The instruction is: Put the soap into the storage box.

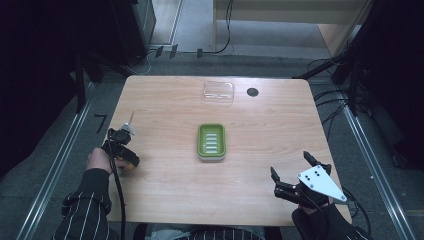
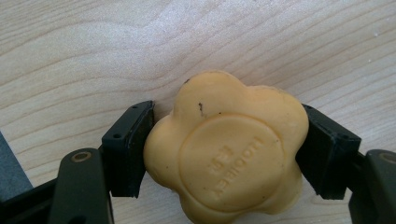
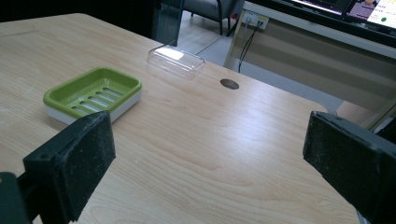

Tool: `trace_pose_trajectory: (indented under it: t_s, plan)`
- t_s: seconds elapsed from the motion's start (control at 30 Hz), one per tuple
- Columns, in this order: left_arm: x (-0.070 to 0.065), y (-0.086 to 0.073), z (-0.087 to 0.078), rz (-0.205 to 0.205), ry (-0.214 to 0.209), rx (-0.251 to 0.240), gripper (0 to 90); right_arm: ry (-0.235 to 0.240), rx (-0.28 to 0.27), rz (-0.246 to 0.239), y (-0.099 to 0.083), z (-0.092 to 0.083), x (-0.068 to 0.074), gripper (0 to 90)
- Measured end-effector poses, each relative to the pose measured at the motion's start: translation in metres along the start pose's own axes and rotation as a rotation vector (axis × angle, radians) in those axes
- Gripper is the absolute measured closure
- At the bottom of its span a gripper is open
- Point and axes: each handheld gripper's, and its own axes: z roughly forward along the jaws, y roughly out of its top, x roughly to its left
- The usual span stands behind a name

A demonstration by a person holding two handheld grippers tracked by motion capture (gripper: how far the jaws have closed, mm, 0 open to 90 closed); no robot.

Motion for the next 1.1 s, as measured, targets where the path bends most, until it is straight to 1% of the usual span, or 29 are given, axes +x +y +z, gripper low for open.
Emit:
trace_pose_trajectory:
  t_s: [0.13, 0.33, 0.37, 0.4, 0.63, 0.73, 0.77, 0.87, 0.9, 1.1]
  plan:
    - [0.001, 0.0, -0.003, 0.005, -0.001, -0.001, 27.8, 0.0, 0.0, 0.0, 0.0, 0.0, 0.0, 2.7]
    - [-0.002, 0.0, -0.006, 0.021, -0.005, -0.008, 27.8, 0.0, -0.001, -0.003, 0.0, 0.0, 0.0, 2.7]
    - [-0.004, 0.001, -0.007, 0.029, -0.007, -0.002, 27.8, 0.0, 0.001, 0.001, 0.0, 0.0, 0.0, 2.7]
    - [-0.005, 0.002, -0.007, 0.032, -0.001, -0.006, 27.8, -0.001, 0.001, 0.001, 0.0, -0.001, 0.0, 2.7]
    - [-0.011, 0.008, -0.009, 0.067, -0.005, 0.002, 27.8, -0.012, 0.001, 0.002, -0.001, -0.003, -0.002, 2.7]
    - [-0.016, 0.012, -0.009, 0.09, -0.002, -0.004, 27.8, -0.023, 0.004, 0.006, -0.003, -0.006, -0.003, 2.7]
    - [-0.016, 0.012, -0.009, 0.09, -0.002, -0.004, 27.8, -0.025, 0.006, 0.009, -0.003, -0.007, -0.003, 2.7]
    - [-0.021, 0.016, -0.01, 0.104, -0.005, -0.005, 27.8, -0.031, 0.007, 0.011, -0.004, -0.009, -0.004, 2.7]
    - [-0.023, 0.017, -0.01, 0.116, -0.006, -0.002, 27.8, -0.033, 0.006, 0.011, -0.004, -0.009, -0.004, 2.7]
    - [-0.03, 0.022, -0.011, 0.143, -0.007, -0.004, 27.8, -0.045, 0.009, 0.014, -0.005, -0.012, -0.005, 2.7]
